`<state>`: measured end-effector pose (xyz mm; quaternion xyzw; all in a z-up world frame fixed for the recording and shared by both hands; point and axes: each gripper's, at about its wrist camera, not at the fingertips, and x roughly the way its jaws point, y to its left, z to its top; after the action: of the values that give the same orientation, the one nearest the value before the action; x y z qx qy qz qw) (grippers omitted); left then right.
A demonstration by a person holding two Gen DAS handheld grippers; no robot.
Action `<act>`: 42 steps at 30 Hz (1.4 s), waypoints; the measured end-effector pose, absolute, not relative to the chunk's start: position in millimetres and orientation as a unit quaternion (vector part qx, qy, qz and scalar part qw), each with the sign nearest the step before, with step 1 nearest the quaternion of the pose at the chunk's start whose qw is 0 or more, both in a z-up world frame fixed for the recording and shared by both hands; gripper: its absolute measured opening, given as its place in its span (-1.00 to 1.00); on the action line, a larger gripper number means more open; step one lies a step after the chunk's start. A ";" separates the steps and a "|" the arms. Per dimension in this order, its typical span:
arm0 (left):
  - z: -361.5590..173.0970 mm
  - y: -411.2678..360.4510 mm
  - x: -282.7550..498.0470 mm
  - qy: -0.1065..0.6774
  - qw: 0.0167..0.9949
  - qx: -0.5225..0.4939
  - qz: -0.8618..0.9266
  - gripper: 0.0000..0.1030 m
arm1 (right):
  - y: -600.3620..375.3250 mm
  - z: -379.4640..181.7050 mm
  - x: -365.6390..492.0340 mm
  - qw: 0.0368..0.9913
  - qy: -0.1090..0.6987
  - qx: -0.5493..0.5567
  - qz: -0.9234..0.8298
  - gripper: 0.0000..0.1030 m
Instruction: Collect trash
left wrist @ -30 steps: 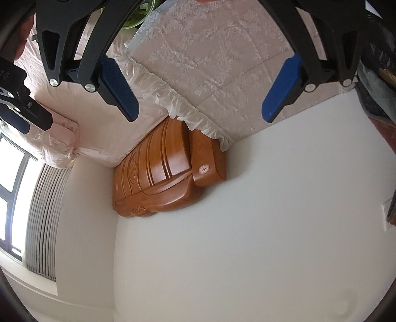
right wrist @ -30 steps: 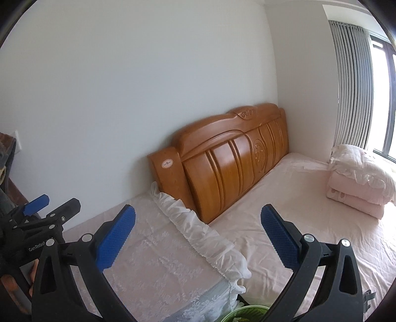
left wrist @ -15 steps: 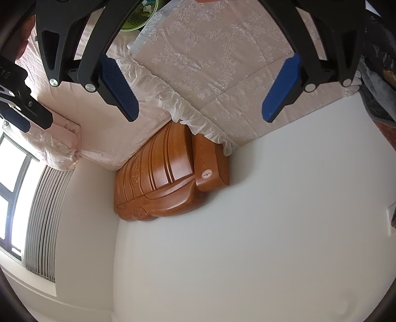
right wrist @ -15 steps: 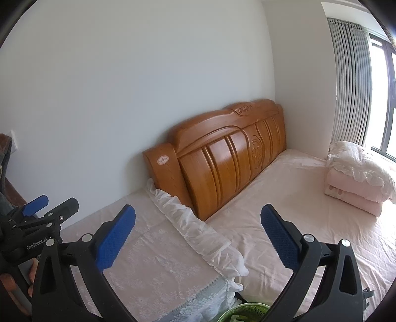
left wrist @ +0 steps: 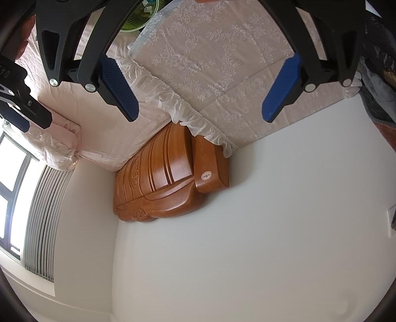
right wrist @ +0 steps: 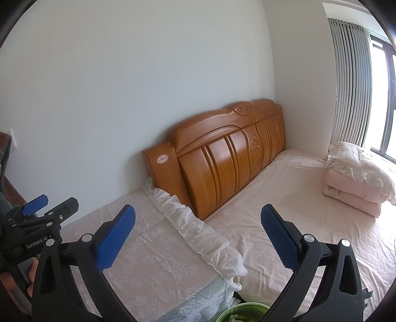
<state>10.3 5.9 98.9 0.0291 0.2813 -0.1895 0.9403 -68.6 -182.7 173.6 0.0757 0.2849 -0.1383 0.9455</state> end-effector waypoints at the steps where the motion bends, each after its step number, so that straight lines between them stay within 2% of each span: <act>1: 98.7 5.7 10.8 0.281 0.940 0.029 -0.190 0.85 | -182.5 173.5 -68.3 0.945 0.285 0.075 -0.138 0.95; 42: 91.4 1.0 11.8 0.281 0.940 0.035 -0.192 0.85 | -188.0 164.7 -67.4 0.941 0.297 0.082 -0.139 0.95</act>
<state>11.8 1.0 91.4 0.0346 0.2808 -0.1919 0.9398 -67.4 -188.0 164.7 0.0820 0.2969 -0.1389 0.9412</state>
